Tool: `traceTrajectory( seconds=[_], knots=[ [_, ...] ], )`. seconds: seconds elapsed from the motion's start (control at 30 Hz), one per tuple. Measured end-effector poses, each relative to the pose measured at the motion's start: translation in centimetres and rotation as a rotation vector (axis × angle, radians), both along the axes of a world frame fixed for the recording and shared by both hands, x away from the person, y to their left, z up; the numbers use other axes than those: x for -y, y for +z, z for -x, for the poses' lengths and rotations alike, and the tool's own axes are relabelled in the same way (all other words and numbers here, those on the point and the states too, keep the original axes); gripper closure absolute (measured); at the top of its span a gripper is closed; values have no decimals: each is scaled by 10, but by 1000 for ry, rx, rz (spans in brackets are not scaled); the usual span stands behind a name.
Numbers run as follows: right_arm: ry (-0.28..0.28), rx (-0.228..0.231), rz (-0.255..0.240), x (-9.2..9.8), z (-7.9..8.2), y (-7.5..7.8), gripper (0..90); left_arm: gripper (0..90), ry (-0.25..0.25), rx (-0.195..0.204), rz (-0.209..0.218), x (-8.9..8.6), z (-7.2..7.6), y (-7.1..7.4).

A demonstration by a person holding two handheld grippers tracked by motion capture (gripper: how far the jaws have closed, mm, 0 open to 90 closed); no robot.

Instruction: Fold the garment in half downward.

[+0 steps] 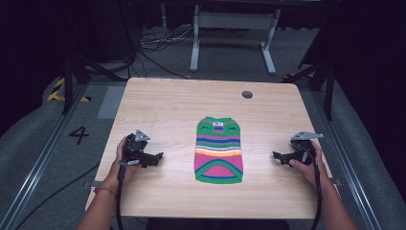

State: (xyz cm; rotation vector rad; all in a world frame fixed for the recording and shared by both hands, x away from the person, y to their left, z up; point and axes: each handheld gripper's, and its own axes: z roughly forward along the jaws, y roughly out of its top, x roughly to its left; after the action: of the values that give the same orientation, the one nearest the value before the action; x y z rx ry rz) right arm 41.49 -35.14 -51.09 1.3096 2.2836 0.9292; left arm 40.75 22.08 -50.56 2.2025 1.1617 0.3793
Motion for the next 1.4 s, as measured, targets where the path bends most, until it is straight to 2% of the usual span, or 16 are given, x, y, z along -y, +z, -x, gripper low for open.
traceTrajectory(
  seconds=[0.47,0.5,0.6,0.7,0.8,0.9,1.0,1.03,1.07,1.1,1.13,1.17,1.23,1.27,1.37,1.4],
  knots=[
    [-1,0,1,0,-2,0,7,4,-27,2,-2,-1,0,0],
    [-20,0,1,-1,-2,0,6,15,-33,11,3,-2,1,0],
    [-27,0,2,-1,-2,0,6,54,-39,10,7,-4,2,1],
    [-27,0,1,-1,-2,0,6,70,-9,13,10,-5,3,1],
    [-29,0,2,-1,-2,0,6,77,-15,14,14,-6,3,1],
    [-3,-2,0,1,-2,0,14,156,-12,30,29,-9,1,2],
    [1,-15,-4,1,-3,2,73,201,-42,26,30,-10,-3,3],
    [7,-10,-4,0,-3,4,165,206,-47,5,48,-9,-4,4],
    [14,-8,-13,0,-3,6,270,222,-47,5,48,-9,-4,4],
    [12,-13,-34,-1,-5,10,277,276,-68,-6,67,-10,-9,8],
    [4,-13,-33,-2,-6,12,241,279,-73,-8,79,-9,-16,14],
    [4,-13,-33,-2,-6,12,241,269,-73,-8,79,-9,-16,14],
    [20,-4,-36,-9,-11,21,295,277,-94,0,73,-1,-29,24],
    [32,6,-23,-12,-13,24,285,282,-99,4,68,1,-32,27],
    [46,6,-24,-20,-21,29,283,283,-111,18,60,10,-41,33],
    [51,12,-18,-23,-23,31,282,283,-129,27,44,14,-44,35]
  ],
)
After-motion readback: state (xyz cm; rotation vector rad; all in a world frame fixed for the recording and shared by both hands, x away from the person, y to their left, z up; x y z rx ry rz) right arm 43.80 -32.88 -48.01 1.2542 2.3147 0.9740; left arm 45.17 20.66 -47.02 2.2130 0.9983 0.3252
